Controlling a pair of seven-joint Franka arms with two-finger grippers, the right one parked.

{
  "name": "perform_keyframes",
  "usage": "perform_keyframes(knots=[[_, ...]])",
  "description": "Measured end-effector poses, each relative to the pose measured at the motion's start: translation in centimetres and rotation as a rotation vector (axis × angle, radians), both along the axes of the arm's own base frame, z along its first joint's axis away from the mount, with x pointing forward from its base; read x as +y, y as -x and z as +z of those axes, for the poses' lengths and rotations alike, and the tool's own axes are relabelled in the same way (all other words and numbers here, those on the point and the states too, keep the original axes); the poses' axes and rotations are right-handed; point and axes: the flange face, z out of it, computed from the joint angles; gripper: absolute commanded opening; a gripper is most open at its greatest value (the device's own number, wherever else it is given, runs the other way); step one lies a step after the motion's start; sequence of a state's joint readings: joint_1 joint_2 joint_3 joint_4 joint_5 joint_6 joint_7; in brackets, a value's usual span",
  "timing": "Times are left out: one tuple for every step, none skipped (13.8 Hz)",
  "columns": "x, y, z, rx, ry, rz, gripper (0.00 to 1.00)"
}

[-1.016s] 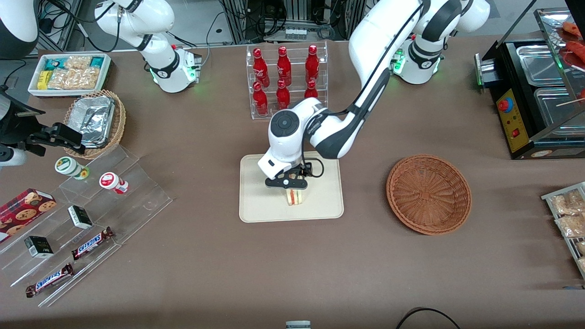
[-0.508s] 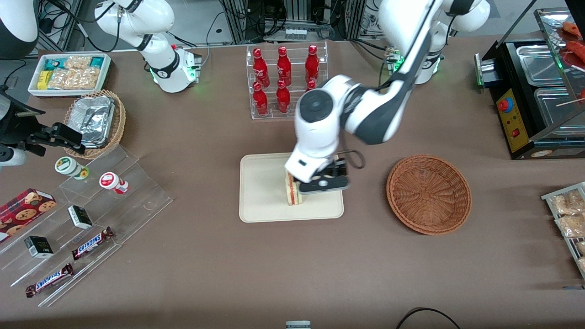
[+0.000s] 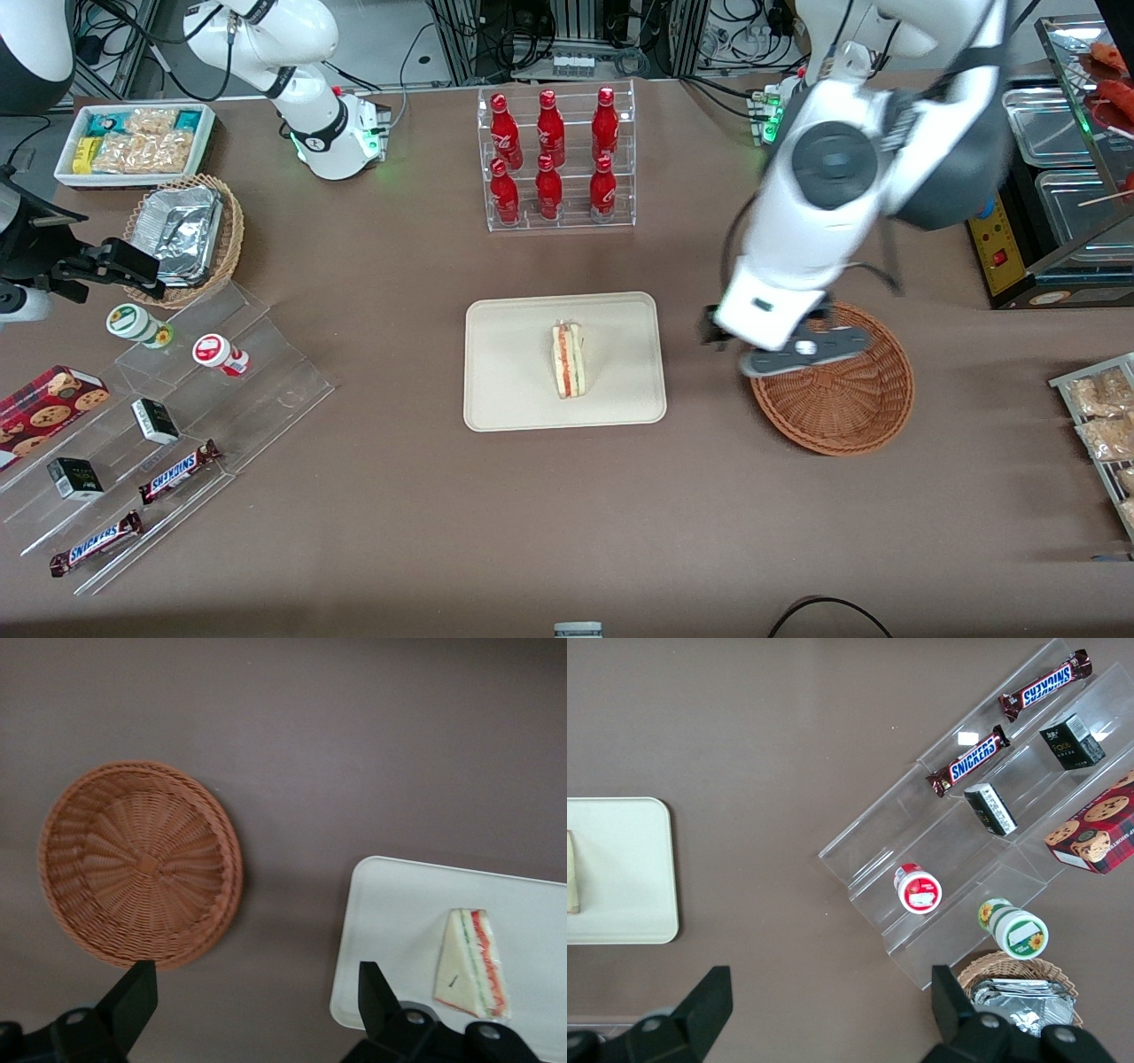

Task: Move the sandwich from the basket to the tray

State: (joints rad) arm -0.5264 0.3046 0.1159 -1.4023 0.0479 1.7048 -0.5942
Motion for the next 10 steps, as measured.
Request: perform_keyframes(knots=[[2.4, -0.2, 0.8, 0.009, 0.000, -0.015, 1.00], [4.7, -0.4, 1.4, 0.020, -0.001, -0.037, 1.00], [7.0, -0.5, 1.9, 0.028, 0.001, -0.063, 1.00], [9.2, -0.4, 2.3, 0.034, 0.003, -0.088, 1.00], [11.5, -0.2, 2.7, 0.039, 0.006, -0.114, 1.00], [13.7, 0.2, 3.3, 0.045, 0.010, -0.140, 1.00], [15.8, 0.8, 3.9, 0.054, 0.013, -0.166, 1.00], [17.7, 1.5, 4.5, 0.063, 0.017, -0.193, 1.00], [19.4, 2.3, 5.1, 0.066, 0.022, -0.216, 1.00], [20.8, 3.1, 5.6, 0.066, 0.026, -0.231, 1.00]])
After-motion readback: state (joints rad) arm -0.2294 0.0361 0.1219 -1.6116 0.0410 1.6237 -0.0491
